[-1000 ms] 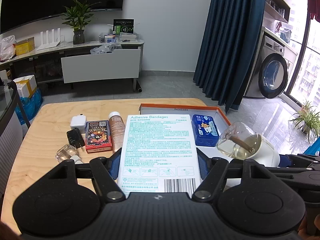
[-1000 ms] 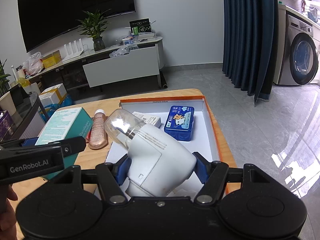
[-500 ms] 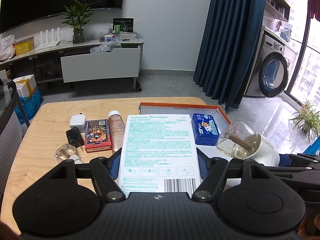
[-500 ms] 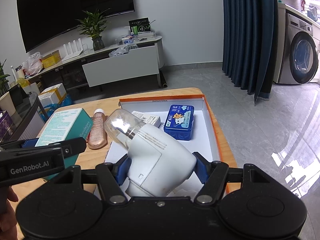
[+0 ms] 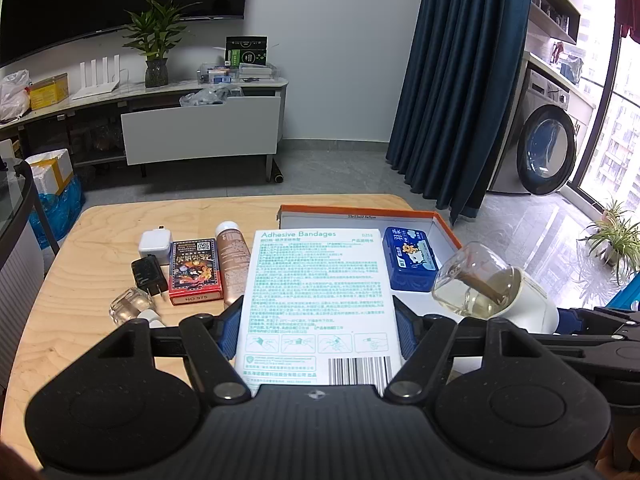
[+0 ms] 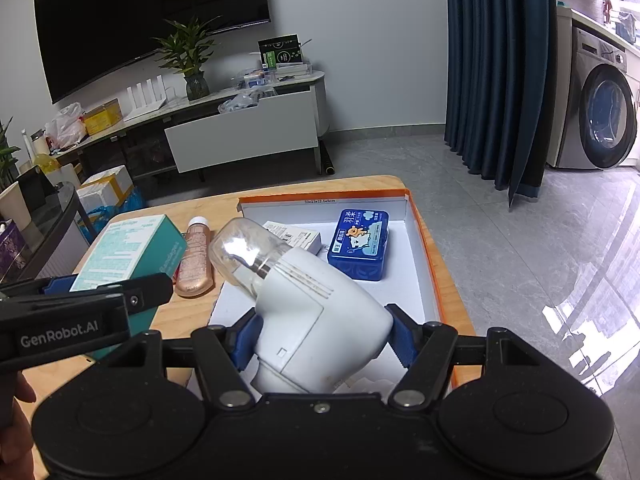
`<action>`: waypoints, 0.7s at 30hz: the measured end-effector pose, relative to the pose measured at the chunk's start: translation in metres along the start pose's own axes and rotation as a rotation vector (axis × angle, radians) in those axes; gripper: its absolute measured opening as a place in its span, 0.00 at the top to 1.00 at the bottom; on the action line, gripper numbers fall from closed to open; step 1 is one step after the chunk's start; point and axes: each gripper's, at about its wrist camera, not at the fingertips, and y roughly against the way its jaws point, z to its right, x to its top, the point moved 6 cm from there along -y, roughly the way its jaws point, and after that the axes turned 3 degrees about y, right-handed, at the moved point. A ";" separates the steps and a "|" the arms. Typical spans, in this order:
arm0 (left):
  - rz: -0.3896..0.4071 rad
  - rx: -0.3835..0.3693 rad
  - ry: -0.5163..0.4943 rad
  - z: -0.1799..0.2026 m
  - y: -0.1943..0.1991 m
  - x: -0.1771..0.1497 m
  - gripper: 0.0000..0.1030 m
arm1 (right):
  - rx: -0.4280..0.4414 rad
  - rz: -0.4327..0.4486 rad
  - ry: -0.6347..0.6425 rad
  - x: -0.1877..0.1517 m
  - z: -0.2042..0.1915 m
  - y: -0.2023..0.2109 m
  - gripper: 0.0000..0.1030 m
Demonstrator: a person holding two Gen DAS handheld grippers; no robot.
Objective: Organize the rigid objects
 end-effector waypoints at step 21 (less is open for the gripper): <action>-0.010 0.005 -0.009 -0.002 -0.007 0.001 0.30 | -0.010 -0.010 -0.003 0.002 0.006 -0.005 0.23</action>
